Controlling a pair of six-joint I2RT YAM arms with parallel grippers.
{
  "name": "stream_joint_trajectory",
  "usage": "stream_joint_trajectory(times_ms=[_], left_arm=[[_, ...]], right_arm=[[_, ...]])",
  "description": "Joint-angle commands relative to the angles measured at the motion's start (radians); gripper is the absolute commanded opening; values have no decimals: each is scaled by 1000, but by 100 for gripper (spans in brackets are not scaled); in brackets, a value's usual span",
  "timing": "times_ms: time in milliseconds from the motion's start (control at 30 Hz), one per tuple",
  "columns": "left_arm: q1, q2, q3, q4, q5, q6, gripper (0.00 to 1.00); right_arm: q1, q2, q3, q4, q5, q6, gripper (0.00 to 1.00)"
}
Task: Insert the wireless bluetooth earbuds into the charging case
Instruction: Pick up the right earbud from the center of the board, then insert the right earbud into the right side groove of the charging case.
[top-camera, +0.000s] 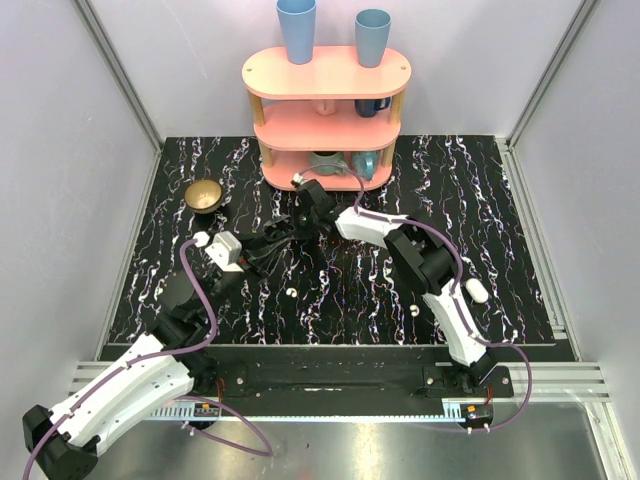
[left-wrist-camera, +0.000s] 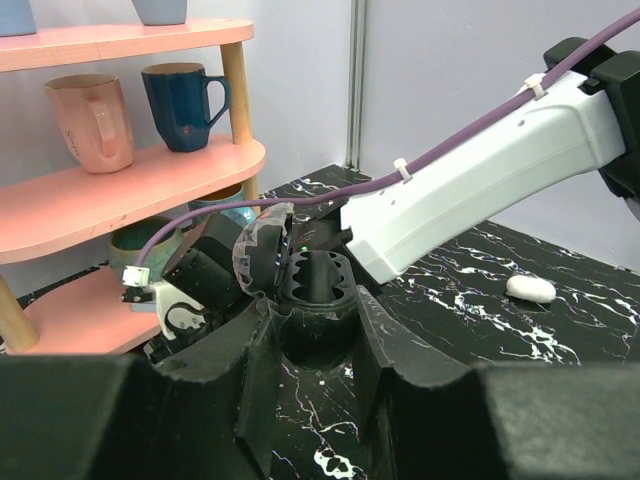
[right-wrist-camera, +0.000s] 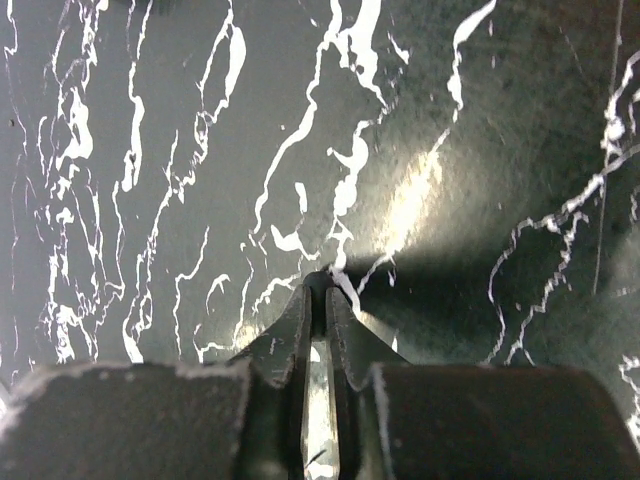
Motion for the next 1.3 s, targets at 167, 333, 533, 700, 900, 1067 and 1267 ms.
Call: stream_joint_trajectory(times_ms=[167,333,533,700,900,1067,1267], left_arm=[[-1,-25,-14,91,-105,41,0],[-1,-8,-50,172,-174,103,0],[-1,56,-77,278,-255,199,0],[-1,93,-83,348,-288,240,0],[-1,144,-91,405,-277,311,0],[-2,191,-109,470,-258,355,0],[-2,233,-125,554,-245,378,0]], right_arm=[[0,-270,-176,-54,47,45,0],[-31,-430,-201,-174,80,97,0],[-45,-628,-261,-249,134,175,0],[-46,-698,-193,-445,284,254,0],[-45,-738,-34,-611,347,295,0],[-37,-741,98,-711,347,340,0],[-1,-714,193,-746,323,390,0]])
